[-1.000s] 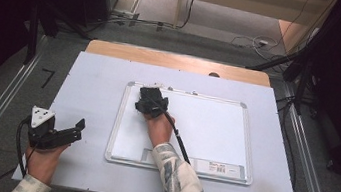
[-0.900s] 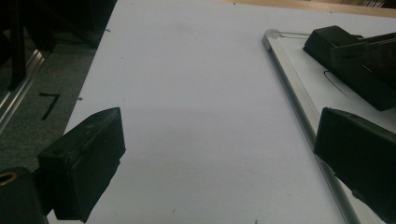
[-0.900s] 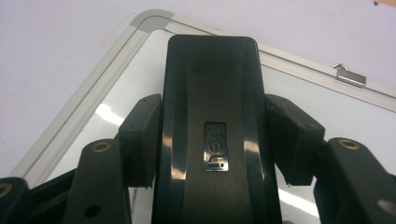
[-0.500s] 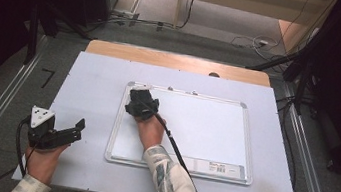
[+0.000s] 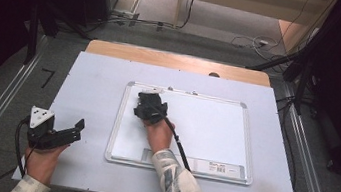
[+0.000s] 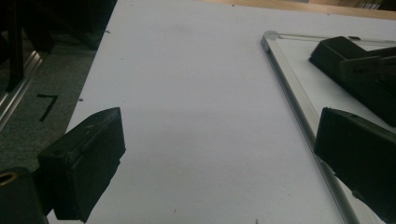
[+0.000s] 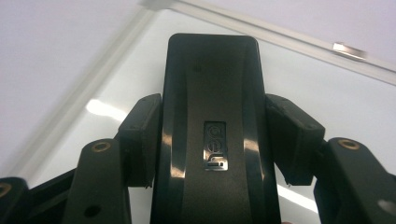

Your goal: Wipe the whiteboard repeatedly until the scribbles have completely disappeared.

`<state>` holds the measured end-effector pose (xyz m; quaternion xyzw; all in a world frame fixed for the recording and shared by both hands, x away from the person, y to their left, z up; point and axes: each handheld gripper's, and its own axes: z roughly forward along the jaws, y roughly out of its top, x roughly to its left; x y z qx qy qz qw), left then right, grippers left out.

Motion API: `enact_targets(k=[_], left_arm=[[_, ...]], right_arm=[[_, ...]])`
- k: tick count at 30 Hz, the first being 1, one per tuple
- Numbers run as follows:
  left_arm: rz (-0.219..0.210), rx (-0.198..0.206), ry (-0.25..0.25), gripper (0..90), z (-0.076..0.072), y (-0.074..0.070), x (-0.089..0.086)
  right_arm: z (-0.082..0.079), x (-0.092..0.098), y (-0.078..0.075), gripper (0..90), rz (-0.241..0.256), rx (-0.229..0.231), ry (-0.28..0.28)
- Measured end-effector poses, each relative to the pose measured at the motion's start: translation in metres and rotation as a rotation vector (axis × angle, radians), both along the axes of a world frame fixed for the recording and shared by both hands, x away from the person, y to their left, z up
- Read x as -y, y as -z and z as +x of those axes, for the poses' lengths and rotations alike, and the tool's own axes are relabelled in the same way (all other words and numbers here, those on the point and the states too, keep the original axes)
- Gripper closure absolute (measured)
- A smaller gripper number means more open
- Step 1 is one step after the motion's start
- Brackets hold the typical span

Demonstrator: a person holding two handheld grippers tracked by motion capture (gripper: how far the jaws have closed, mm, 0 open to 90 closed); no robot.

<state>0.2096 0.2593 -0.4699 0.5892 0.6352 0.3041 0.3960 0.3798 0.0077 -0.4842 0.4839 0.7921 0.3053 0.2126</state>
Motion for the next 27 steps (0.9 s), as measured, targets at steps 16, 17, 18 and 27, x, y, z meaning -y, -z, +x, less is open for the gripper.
enact_targets(k=[16,17,18,27], left_arm=[[0.002,-0.005,-0.002,2.5,0.004,0.001,0.002],[0.003,-0.006,-0.001,2.5,0.004,0.001,0.002],[0.003,-0.006,-0.001,2.5,0.004,0.001,0.002],[-0.001,-0.003,-0.002,2.5,0.002,0.001,0.000]], right_arm=[[0.037,0.025,-0.001,38.7,-0.011,0.007,0.085],[0.037,0.020,-0.001,38.7,-0.011,0.008,0.080],[0.038,0.016,-0.001,38.7,-0.011,0.011,0.073],[0.035,-0.025,0.000,38.7,-0.005,0.014,0.011]])
